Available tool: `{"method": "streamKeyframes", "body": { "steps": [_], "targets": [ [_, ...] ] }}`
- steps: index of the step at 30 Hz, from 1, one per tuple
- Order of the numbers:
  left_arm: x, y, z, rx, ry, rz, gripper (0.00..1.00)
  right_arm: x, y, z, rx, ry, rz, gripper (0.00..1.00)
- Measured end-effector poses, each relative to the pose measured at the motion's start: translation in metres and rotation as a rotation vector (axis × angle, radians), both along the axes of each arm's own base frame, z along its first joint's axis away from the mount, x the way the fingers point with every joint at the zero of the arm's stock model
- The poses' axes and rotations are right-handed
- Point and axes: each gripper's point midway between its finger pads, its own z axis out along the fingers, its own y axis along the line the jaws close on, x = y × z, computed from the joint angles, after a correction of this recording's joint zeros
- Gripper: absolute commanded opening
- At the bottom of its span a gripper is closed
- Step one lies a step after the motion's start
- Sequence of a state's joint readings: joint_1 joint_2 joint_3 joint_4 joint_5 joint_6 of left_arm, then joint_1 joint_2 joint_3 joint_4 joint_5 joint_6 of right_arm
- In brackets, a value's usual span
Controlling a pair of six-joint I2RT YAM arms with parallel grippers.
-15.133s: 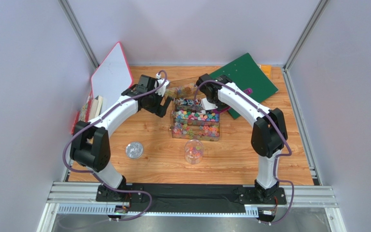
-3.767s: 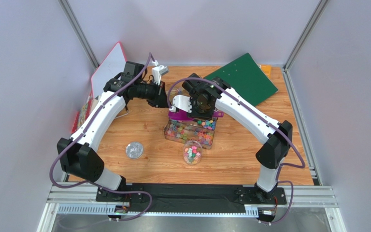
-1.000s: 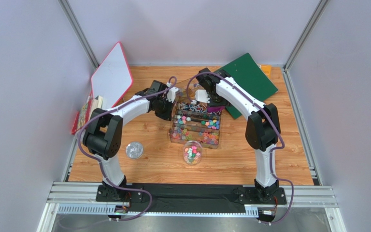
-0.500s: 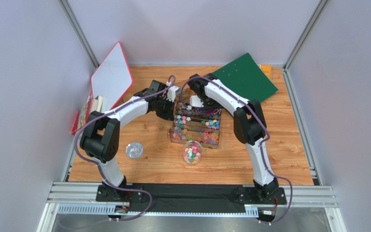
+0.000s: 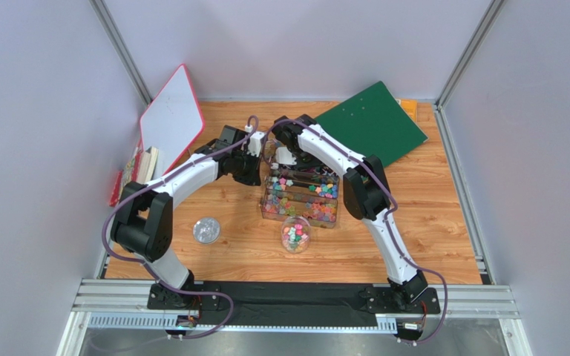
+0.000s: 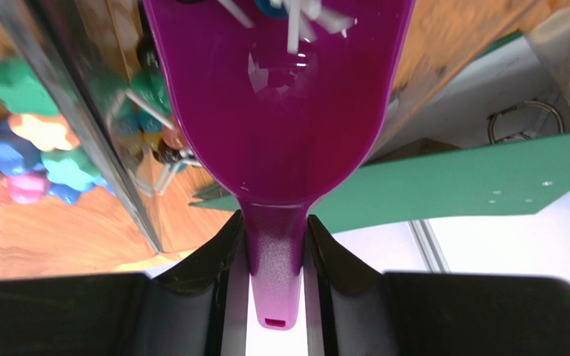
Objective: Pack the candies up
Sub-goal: Scoop the fake candies from the storage box.
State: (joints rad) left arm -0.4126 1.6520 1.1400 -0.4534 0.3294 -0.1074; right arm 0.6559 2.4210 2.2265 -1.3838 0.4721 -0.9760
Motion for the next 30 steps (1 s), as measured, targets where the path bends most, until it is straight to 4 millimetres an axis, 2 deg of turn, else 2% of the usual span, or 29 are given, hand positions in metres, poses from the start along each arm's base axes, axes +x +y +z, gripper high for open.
{"method": "streamKeyframes", "body": {
  "steps": [7, 20, 26, 30],
  "targets": [
    [0.001, 0.01, 0.006, 0.008, -0.022, 0.026, 0.0, -0.006, 0.009, -0.014, 0.065, 0.034, -0.056, 0.0],
    [0.009, 0.019, 0.027, 0.034, -0.079, 0.004, 0.0, -0.015, 0.01, -0.022, 0.279, 0.156, -0.141, 0.0],
    [0.002, 0.027, 0.026, 0.088, -0.063, -0.028, 0.0, -0.021, 0.015, -0.023, 0.372, 0.21, -0.16, 0.0],
    [0.0, 0.032, 0.025, 0.116, -0.058, -0.035, 0.0, -0.025, 0.028, -0.024, 0.446, 0.256, -0.133, 0.0]
  ]
}}
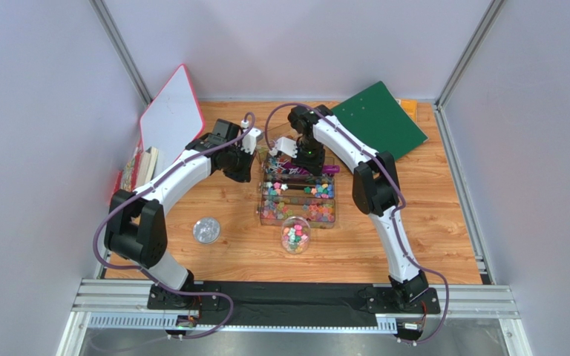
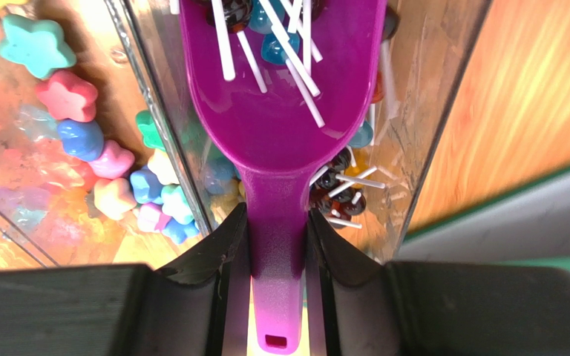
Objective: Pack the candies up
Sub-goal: Scoop the fake candies from the storage box.
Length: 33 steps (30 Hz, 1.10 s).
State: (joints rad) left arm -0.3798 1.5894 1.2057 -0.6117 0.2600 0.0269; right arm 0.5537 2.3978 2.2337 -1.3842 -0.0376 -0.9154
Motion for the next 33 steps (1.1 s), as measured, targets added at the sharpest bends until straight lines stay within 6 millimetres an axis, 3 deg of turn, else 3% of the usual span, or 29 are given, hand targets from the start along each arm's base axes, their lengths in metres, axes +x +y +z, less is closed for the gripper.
{"method": "streamKeyframes", "body": {
  "steps": [5, 22, 25, 26, 30, 33],
  "targets": [
    [-0.002, 0.003, -0.002, 0.017, 0.007, 0.001, 0.0, -0.005, 0.014, -0.002, 0.072, 0.032, 0.033, 0.0],
    [0.017, 0.022, 0.007, 0.145, -0.036, 0.006, 0.0, -0.006, 0.027, -0.004, 0.178, 0.086, 0.055, 0.0],
    [0.022, 0.027, 0.015, 0.174, -0.064, -0.011, 0.34, -0.009, 0.027, -0.003, 0.203, 0.074, 0.063, 0.0],
    [0.025, 0.029, 0.018, 0.184, -0.075, -0.017, 0.54, -0.012, 0.027, -0.003, 0.218, 0.072, 0.066, 0.0],
    [0.031, 0.037, 0.025, 0.218, -0.102, -0.032, 0.68, -0.027, 0.028, -0.004, 0.266, 0.102, 0.069, 0.0],
    [0.03, 0.038, 0.025, 0.226, -0.096, -0.049, 0.71, -0.032, 0.031, -0.004, 0.293, 0.119, 0.071, 0.0]
  ]
}}
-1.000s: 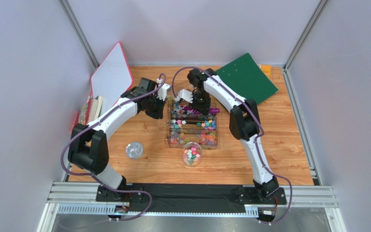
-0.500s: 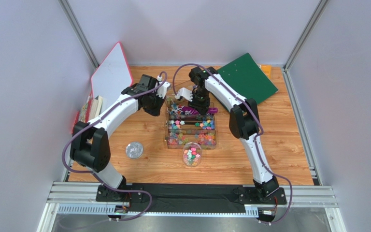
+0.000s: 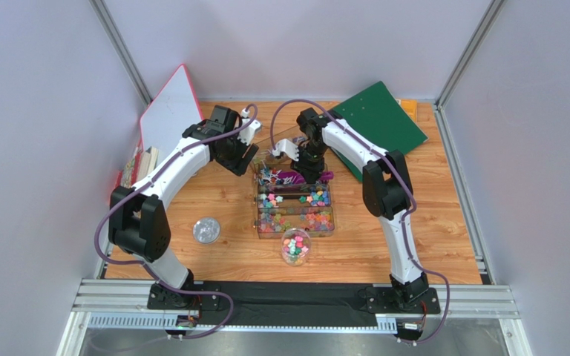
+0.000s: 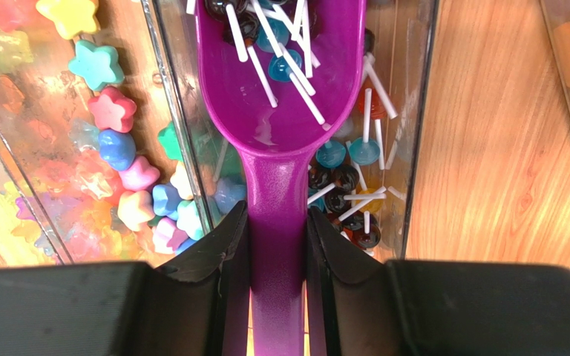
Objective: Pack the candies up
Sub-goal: Scoop the fake candies from the storage box.
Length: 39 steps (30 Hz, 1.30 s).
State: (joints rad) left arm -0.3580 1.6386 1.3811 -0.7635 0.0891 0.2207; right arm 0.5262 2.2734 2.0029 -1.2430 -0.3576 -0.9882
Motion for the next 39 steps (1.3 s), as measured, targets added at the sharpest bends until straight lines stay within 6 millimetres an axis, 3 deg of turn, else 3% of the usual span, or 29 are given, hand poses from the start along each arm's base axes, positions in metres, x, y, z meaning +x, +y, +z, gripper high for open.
{"method": "streamKeyframes", "body": {
  "steps": [7, 16, 28, 39],
  "targets": [
    [-0.005, 0.005, -0.007, 0.046, 0.028, -0.053, 0.71, 0.001, 0.0, 0.001, 0.067, -0.003, -0.015, 0.0],
    [0.019, 0.0, 0.009, 0.054, -0.018, -0.061, 0.71, 0.004, -0.01, 0.007, 0.04, -0.066, -0.045, 0.0],
    [0.019, -0.001, 0.007, 0.057, -0.006, -0.061, 0.71, 0.001, -0.012, 0.006, 0.069, -0.096, -0.082, 0.0],
    [0.02, 0.001, 0.013, 0.07, -0.014, -0.078, 0.71, 0.005, -0.029, 0.036, 0.168, -0.17, -0.145, 0.0]
  ]
}}
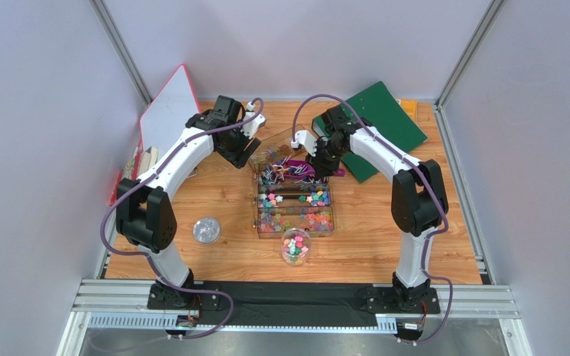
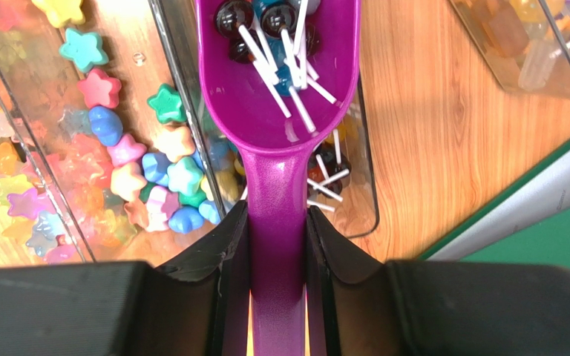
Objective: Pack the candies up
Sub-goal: Scoop the fake candies from the storage box, then place the fake candies in the packing bottle.
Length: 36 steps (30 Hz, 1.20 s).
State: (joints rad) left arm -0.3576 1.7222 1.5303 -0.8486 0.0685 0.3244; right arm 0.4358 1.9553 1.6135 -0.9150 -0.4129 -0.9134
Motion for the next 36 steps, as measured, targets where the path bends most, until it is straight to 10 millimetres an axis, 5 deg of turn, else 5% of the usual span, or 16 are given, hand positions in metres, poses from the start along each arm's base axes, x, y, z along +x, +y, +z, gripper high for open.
{"method": "streamKeyframes", "body": {
  "steps": [10, 13, 23, 30, 36],
  "targets": [
    [0.003, 0.005, 0.002, 0.03, -0.017, -0.007, 0.71, -0.016, -0.008, -0.005, 0.063, -0.002, 0.009, 0.0],
    [0.004, 0.008, 0.003, 0.048, -0.024, -0.001, 0.78, -0.024, -0.011, 0.005, 0.119, -0.027, 0.013, 0.0],
    [0.006, 0.019, 0.006, 0.099, -0.048, 0.026, 0.78, -0.039, -0.012, 0.036, 0.229, -0.141, 0.054, 0.0],
    [0.009, 0.017, 0.02, 0.076, -0.08, 0.031, 0.78, -0.065, -0.04, 0.05, 0.084, -0.184, 0.23, 0.0],
    [0.002, 0.015, 0.051, 0.027, -0.149, 0.034, 0.78, -0.097, -0.063, 0.079, -0.016, -0.211, 0.365, 0.0]
  ]
}}
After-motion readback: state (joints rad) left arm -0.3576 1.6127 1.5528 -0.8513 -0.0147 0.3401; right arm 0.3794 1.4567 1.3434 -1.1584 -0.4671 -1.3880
